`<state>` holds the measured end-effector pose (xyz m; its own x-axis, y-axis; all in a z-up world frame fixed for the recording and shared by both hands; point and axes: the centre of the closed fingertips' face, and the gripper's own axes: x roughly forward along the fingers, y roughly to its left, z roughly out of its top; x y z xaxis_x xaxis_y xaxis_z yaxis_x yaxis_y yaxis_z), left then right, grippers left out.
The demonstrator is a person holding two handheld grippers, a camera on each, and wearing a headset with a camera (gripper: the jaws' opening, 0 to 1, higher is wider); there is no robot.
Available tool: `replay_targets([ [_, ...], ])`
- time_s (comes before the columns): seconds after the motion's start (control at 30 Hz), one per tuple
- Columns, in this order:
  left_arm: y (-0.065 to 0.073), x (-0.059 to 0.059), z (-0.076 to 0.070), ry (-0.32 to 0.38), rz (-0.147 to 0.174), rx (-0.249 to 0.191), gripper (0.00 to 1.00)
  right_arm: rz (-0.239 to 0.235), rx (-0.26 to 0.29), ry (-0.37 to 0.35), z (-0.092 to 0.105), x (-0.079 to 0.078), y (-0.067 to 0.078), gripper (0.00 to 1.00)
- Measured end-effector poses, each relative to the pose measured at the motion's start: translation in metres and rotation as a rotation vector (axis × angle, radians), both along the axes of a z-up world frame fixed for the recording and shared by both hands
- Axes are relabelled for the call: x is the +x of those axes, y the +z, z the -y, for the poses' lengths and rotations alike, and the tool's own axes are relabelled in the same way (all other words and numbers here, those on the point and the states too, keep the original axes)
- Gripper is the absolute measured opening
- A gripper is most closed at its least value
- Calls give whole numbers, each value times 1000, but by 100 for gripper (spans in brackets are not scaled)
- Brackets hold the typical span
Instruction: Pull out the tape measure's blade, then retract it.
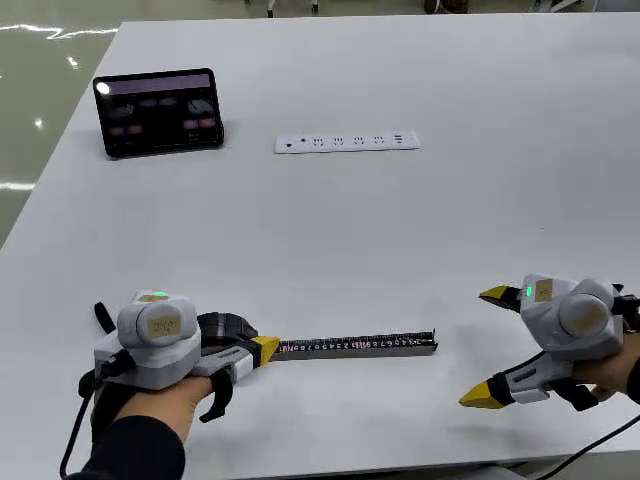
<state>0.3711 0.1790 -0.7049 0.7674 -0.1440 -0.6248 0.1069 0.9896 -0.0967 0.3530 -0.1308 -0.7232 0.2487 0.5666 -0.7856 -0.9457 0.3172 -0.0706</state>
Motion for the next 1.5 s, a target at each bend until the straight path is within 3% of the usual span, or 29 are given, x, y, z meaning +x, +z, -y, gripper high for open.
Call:
replay_targets([
  [0.07, -4, -2, 5, -9, 4, -17, 100, -8, -12, 27, -7, 4, -1, 87],
  [0.13, -4, -1, 3, -6, 37, 19, 100, -11, -29, 73, -13, 7, -2, 84],
  [0.2, -4, -1, 6, -3, 41, -7, 100, -20, -48, 114, -19, 7, -5, 82],
  [0.3, -6, -3, 5, -2, 40, 21, 100, -31, -71, 152, -26, 11, -10, 77],
  [0.47, -12, -3, 4, 13, 46, -12, 100, -92, -101, 209, -33, 7, -19, 64],
  [0.53, -13, -2, 5, 13, 52, -5, 100, -76, -114, 222, -33, 11, -23, 60],
  [0.7, -18, 1, 15, -26, 71, 17, 100, -87, -136, 236, -29, 15, -31, 49],
  [0.9, -19, 3, 20, -41, 84, 2, 100, -104, -145, 253, -29, 13, -32, 30],
  [1.1, -24, 3, 15, -13, 72, -20, 99, -109, -157, 259, -30, 12, -35, 23],
  [1.13, -22, 5, 14, 4, 79, -38, 99, -104, -160, 264, -30, 12, -35, 20],
  [1.3, -19, 7, 16, 7, 96, -47, 96, -101, -171, 272, -30, 12, -37, 15],
  [1.5, -20, 8, 15, 18, 95, -63, 89, -102, -177, 303, -31, 10, -37, 12],
])
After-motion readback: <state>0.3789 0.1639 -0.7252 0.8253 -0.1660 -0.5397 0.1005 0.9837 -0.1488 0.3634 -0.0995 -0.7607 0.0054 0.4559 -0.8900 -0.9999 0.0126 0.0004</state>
